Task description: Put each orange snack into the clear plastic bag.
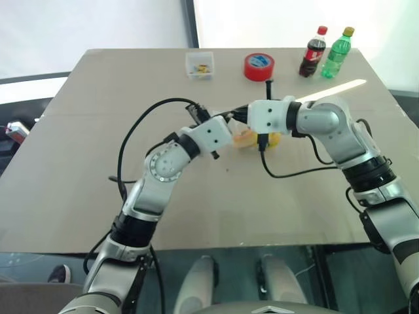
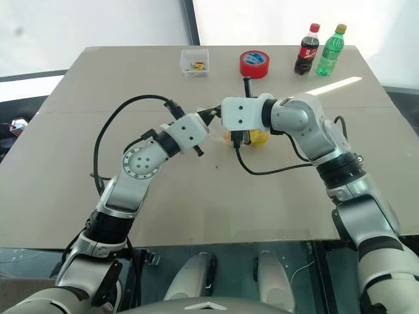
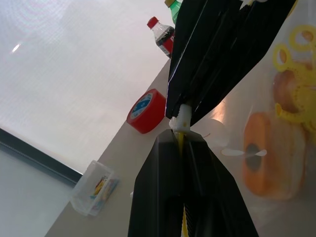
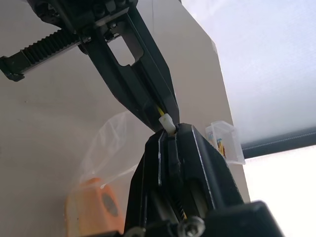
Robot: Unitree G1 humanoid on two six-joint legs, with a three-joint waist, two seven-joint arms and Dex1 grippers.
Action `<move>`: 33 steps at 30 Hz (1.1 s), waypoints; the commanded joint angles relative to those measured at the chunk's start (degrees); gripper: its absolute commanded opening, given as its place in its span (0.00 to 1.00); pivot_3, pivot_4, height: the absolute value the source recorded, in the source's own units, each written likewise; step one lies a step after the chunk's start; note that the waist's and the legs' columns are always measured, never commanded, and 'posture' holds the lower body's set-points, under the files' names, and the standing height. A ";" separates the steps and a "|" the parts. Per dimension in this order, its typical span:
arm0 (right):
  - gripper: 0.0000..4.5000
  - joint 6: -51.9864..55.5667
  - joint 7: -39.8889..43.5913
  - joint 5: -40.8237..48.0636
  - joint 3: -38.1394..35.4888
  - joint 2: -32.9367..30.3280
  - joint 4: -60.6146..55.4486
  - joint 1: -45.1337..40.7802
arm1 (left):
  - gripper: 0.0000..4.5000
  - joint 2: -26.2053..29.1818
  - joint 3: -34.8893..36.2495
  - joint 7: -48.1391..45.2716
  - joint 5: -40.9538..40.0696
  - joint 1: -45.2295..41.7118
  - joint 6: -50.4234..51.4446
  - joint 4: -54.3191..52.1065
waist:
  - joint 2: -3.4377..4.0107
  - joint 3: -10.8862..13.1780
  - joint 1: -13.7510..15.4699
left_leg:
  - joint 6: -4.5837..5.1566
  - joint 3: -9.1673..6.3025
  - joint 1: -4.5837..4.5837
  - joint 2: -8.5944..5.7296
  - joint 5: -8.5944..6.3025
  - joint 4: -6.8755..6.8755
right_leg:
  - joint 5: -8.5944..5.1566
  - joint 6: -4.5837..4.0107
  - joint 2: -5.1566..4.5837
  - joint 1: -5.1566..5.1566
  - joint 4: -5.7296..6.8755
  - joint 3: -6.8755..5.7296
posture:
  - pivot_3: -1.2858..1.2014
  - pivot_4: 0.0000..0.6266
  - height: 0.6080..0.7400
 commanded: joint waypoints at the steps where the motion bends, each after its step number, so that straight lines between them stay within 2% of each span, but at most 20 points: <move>1: 0.00 -0.56 -0.24 0.76 -1.00 0.52 -1.80 -1.12 | 0.00 -0.32 0.07 0.46 -0.07 -0.52 -0.51 -1.31 | 0.00 0.00 0.00 | 0.00 0.00 0.00 0.00 0.00 0.00 | 0.00 0.00 0.00 0.00 0.00 0.00 | 0.52 0.24 1.00; 33: 0.00 4.93 -2.02 0.74 -4.08 -4.00 -3.75 1.71 | 0.00 0.19 0.79 3.00 0.71 -0.10 2.53 -0.75 | 0.00 0.00 0.01 | 0.00 0.00 0.00 0.00 0.00 0.00 | 0.00 0.00 0.00 0.00 0.00 0.00 | 0.52 0.24 1.00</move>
